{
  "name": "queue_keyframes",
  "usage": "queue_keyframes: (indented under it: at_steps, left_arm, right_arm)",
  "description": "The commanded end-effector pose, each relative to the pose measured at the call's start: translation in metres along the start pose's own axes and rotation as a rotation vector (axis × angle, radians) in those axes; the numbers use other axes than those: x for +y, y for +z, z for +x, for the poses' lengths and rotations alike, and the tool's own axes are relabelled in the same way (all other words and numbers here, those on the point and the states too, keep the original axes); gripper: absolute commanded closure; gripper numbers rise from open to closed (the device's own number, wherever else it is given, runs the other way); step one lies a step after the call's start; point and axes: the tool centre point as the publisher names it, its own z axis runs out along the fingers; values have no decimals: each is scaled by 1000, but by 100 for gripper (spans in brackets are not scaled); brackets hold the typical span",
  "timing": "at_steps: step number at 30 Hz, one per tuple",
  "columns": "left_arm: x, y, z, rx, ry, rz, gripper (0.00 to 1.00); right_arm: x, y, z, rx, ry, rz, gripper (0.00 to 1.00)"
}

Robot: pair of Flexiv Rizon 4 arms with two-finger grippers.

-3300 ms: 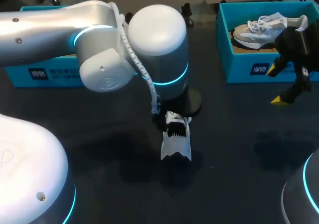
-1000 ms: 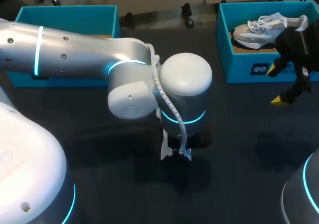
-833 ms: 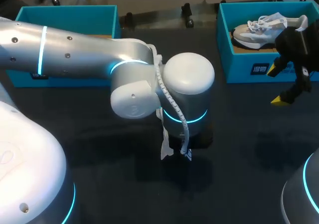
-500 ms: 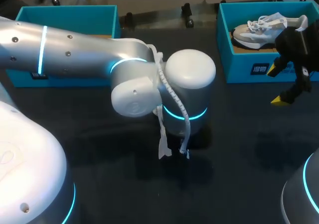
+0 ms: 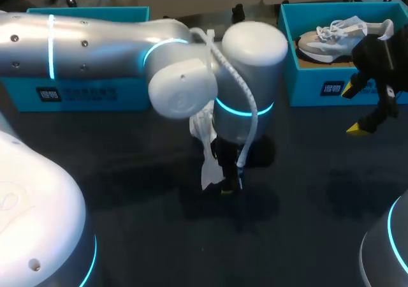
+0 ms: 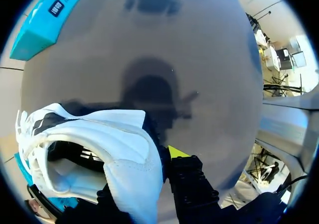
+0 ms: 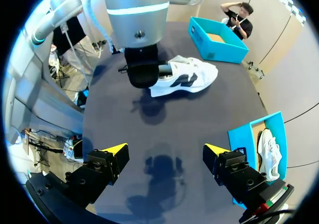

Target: Take the shoe out of the shoebox, open the shoe tongue, remove and reinsert the insole, then place the shoe into the shoebox

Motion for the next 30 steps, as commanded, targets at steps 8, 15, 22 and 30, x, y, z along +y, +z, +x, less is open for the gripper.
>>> queue_keyframes:
  at_steps: [8,15,22,30]
  left_arm:
    - [17,-73,3,12,13,64,100]
    - [20,-102,9,9,32,63,100]
    - [24,-127,15,-2,34,81,100]
    - [25,-145,20,13,92,96,100]
  right_arm:
    - [1,1,-1,2,1,3,0]
    - [1,1,-1,2,1,3,0]
    - [1,1,-1,2,1,3,0]
    - [1,1,-1,2,1,3,0]
